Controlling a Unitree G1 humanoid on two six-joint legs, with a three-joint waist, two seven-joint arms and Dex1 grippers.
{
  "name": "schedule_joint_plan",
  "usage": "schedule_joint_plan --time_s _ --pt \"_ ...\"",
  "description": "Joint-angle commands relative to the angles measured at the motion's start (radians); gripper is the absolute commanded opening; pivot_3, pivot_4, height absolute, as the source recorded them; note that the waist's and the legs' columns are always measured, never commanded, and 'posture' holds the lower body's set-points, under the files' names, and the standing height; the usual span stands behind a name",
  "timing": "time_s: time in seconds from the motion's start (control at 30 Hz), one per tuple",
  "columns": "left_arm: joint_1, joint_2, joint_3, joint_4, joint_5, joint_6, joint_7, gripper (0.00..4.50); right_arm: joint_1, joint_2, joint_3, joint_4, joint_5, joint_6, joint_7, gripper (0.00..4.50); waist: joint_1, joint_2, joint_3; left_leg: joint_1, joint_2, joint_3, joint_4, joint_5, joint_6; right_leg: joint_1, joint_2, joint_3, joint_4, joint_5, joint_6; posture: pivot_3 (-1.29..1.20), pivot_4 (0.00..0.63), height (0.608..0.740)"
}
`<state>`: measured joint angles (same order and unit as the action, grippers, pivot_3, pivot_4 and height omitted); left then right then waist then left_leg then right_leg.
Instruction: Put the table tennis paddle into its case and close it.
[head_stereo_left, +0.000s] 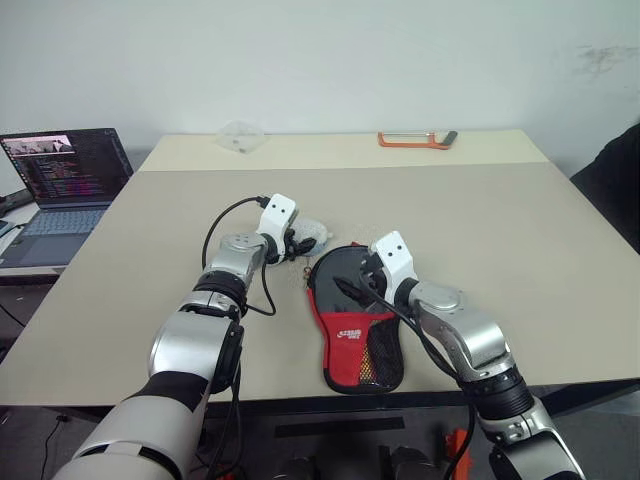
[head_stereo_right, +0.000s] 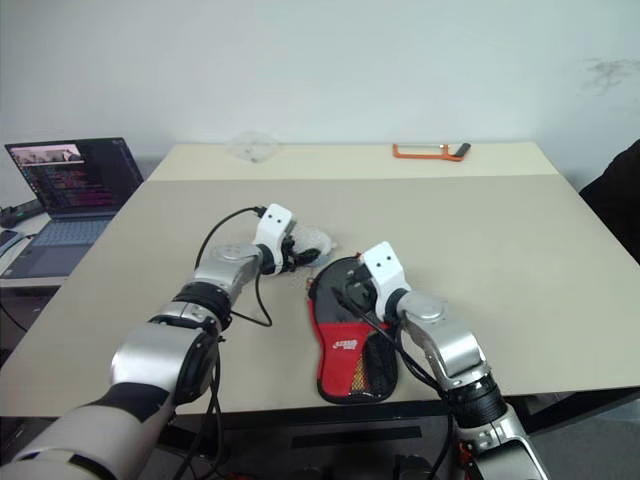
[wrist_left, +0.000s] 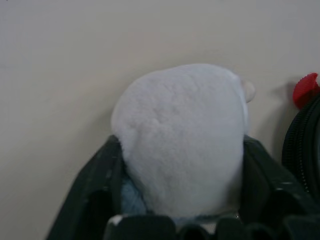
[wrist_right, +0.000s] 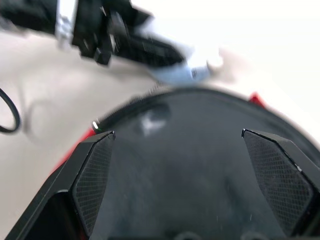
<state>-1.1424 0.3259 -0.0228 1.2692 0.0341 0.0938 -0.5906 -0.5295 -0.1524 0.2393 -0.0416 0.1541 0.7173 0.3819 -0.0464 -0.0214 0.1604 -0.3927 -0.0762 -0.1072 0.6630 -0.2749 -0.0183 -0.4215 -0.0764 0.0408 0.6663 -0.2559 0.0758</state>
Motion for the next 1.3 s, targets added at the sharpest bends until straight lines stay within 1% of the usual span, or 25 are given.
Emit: schedule_joint_plan --time_s 0.03,0.17,0.2,0.23,0.33,0.43,0.53,0.63,0.77,0.87,1.07,1.3 --pt "0.012 0.016 0.005 0.013 0.020 -0.002 0.030 1.63 -0.005 0.002 0.033 0.047 -0.028 -0.016 0.010 4.50 -0.003 0.000 0.000 0.000 0.000 0.000 0.000 0.000 0.000 0.000 0.000 0.000 0.000 0.000 0.000 0.00 0.150 0.740" --pt "0.005 0.015 -0.006 0.015 0.040 -0.013 0.047 0.69 0.017 0.001 0.037 0.025 0.002 0.038 0.053 4.50 -0.007 0.000 -0.001 0.001 0.000 0.000 0.000 0.000 0.000 0.001 0.000 0.000 0.001 0.000 0.000 0.00 0.150 0.740" --pt "0.003 0.014 -0.009 0.016 0.046 -0.019 0.050 0.55 0.022 -0.002 0.038 0.019 0.001 0.051 0.055 4.50 -0.008 -0.001 -0.001 0.001 0.000 0.000 0.000 0.000 0.000 0.001 0.000 0.000 0.001 0.000 0.000 0.00 0.150 0.740" --pt "0.000 0.012 -0.009 0.017 0.048 -0.025 0.056 0.50 0.025 -0.004 0.039 0.018 -0.001 0.061 0.055 4.50 -0.008 -0.001 -0.001 0.001 0.000 0.000 0.000 0.000 0.000 0.001 0.000 0.000 0.001 0.000 0.000 0.00 0.150 0.740" --pt "-0.019 -0.008 -0.005 0.024 0.049 -0.042 0.064 0.49 0.032 -0.023 0.056 0.050 -0.048 0.089 0.030 4.50 -0.008 -0.001 -0.001 0.002 0.000 0.000 0.001 -0.001 0.001 0.001 0.000 0.000 0.003 0.000 0.000 0.00 0.150 0.740" --pt "-0.049 -0.037 -0.024 0.036 0.079 -0.077 0.118 0.49 0.041 -0.039 0.074 0.068 -0.083 0.086 0.014 4.50 -0.001 -0.003 -0.002 0.004 0.000 0.000 0.001 -0.001 0.002 0.002 0.000 0.000 0.006 0.000 0.000 0.00 0.150 0.740" --pt "-0.097 -0.087 -0.058 0.053 0.130 -0.107 0.154 0.48 0.063 -0.038 0.089 0.066 -0.091 0.087 0.012 4.50 0.008 -0.003 -0.002 0.008 0.000 0.000 0.001 -0.001 0.001 0.005 0.000 0.000 0.008 0.000 0.000 0.00 0.150 0.740" --pt "-0.143 -0.143 -0.071 0.067 0.157 -0.138 0.188 0.48 0.082 -0.029 0.104 0.062 -0.094 0.090 0.012 4.50 0.014 -0.003 -0.002 0.014 0.000 -0.001 0.001 -0.001 0.001 0.011 0.000 -0.001 0.007 0.000 0.000 0.00 0.150 0.740" --pt "-0.191 -0.213 -0.090 0.078 0.197 -0.184 0.229 0.48 0.105 -0.017 0.124 0.058 -0.103 0.094 0.015 4.50 0.015 -0.004 -0.003 0.014 -0.001 -0.001 0.001 -0.001 0.001 0.012 0.000 -0.001 0.006 0.000 0.000 0.00 0.150 0.740" --pt "-0.215 -0.264 -0.132 0.083 0.249 -0.226 0.245 0.47 0.121 -0.012 0.138 0.051 -0.109 0.097 0.015 4.50 0.012 -0.003 -0.003 0.015 0.000 -0.001 0.001 -0.001 0.001 0.012 0.000 -0.001 0.006 0.000 0.001 0.00 0.150 0.740" --pt "-0.253 -0.340 -0.174 0.089 0.315 -0.287 0.276 0.47 0.153 -0.009 0.161 0.023 -0.116 0.115 0.019 4.50 0.014 -0.003 -0.003 0.015 0.000 -0.001 0.000 -0.001 0.001 0.013 0.000 -0.001 0.006 0.000 0.001 0.00 0.150 0.740" --pt "-0.285 -0.394 -0.234 0.093 0.392 -0.363 0.303 0.47 0.172 -0.003 0.173 0.008 -0.126 0.124 0.022 4.50 0.019 -0.003 -0.003 0.016 0.000 -0.003 0.000 -0.001 0.001 0.017 0.000 -0.004 0.001 0.000 0.001 0.00 0.150 0.740"
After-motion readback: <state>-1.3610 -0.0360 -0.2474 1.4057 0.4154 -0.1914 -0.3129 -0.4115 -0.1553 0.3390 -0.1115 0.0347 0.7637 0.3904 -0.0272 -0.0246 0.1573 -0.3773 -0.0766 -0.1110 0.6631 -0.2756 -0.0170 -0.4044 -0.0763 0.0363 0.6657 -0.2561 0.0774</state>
